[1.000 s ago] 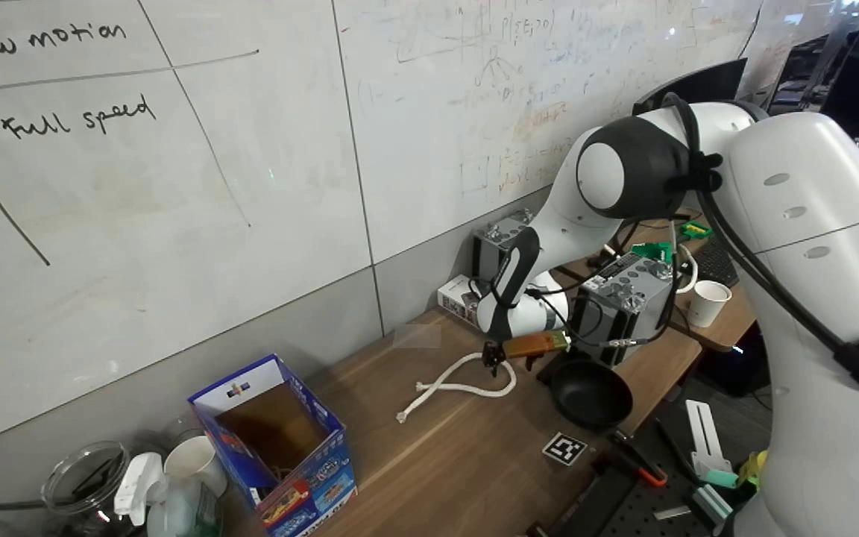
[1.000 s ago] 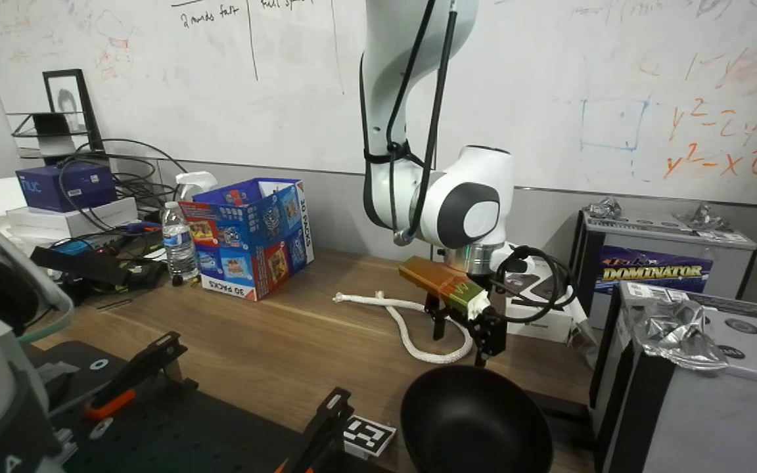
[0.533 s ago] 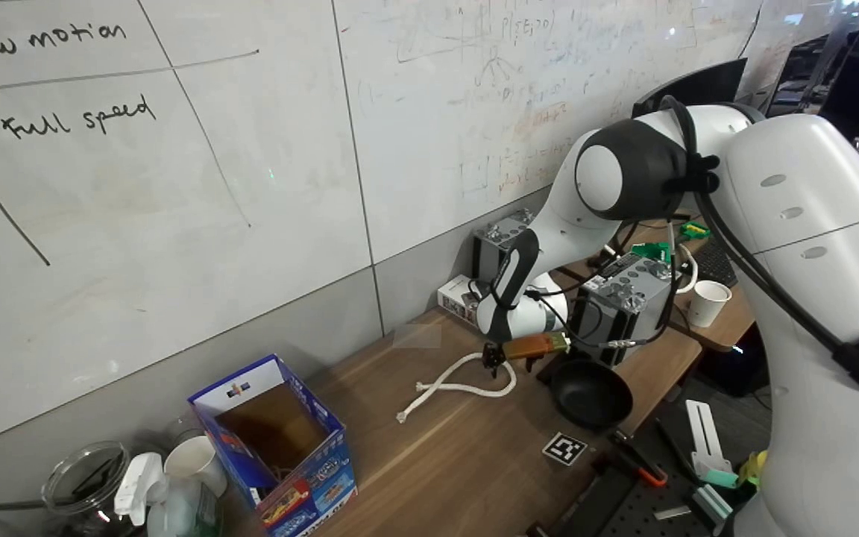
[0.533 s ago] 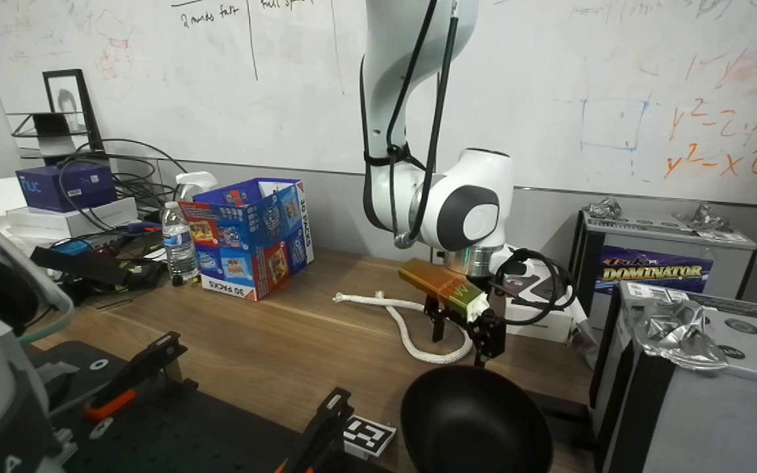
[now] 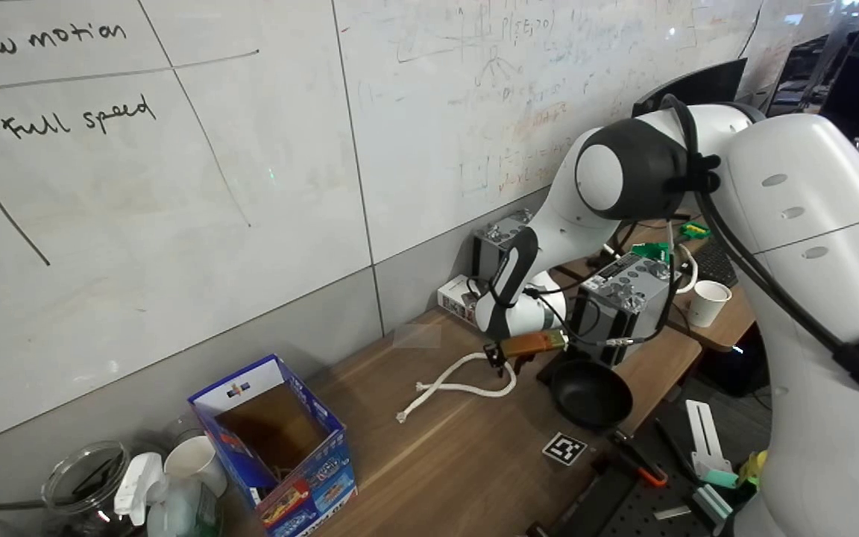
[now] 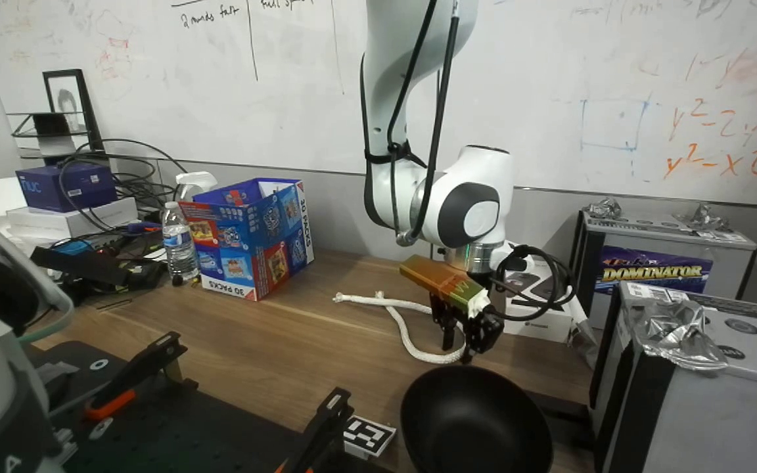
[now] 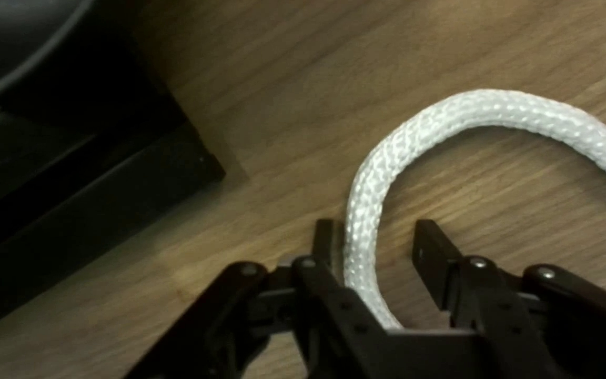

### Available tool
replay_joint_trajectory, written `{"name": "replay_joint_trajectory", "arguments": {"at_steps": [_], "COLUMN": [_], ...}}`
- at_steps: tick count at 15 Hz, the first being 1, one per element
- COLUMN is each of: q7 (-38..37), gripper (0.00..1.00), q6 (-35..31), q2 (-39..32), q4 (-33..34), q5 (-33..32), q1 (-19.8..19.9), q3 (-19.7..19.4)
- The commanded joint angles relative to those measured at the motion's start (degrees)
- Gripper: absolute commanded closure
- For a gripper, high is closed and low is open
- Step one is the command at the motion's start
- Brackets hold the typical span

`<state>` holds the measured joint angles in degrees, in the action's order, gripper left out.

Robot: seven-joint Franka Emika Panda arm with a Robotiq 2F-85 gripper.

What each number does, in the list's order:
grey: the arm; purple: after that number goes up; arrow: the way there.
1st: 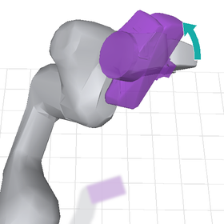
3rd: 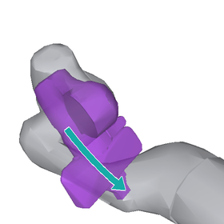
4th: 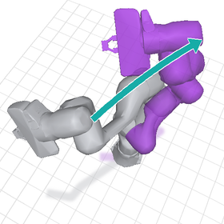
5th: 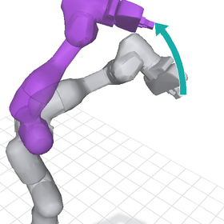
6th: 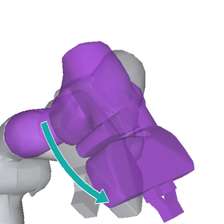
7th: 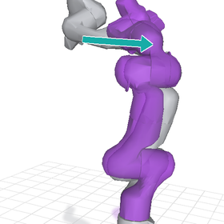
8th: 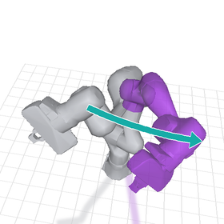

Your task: Pick up the ropes from the table and put them in the box

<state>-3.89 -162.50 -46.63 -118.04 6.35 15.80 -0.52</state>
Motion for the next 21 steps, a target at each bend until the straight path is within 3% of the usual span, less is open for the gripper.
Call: {"name": "replay_joint_trajectory", "arguments": {"at_steps": [1,3,5,10,13,16,18,21], "q7": [1.46,1.48,4.69,16.92,23.17,25.68,25.22,21.61], "gripper": [0.88,0.99,1.00,0.97,0.97,0.97,0.97,0.97], "q6": [-0.78,-0.37,0.15,2.13,5.24,10.08,14.31,19.88], "q2": [-0.29,0.09,1.07,6.63,12.18,18.53,23.34,30.52], "q4": [0.57,0.54,0.22,-2.01,-3.18,-2.41,-1.12,0.96], "q5": [1.66,1.89,3.20,8.26,12.79,17.84,20.07,20.31], "q1": [0.27,0.50,3.96,13.28,16.91,15.26,11.42,3.05], "q3": [0.47,0.75,4.67,19.23,27.80,31.28,30.45,26.07]}}
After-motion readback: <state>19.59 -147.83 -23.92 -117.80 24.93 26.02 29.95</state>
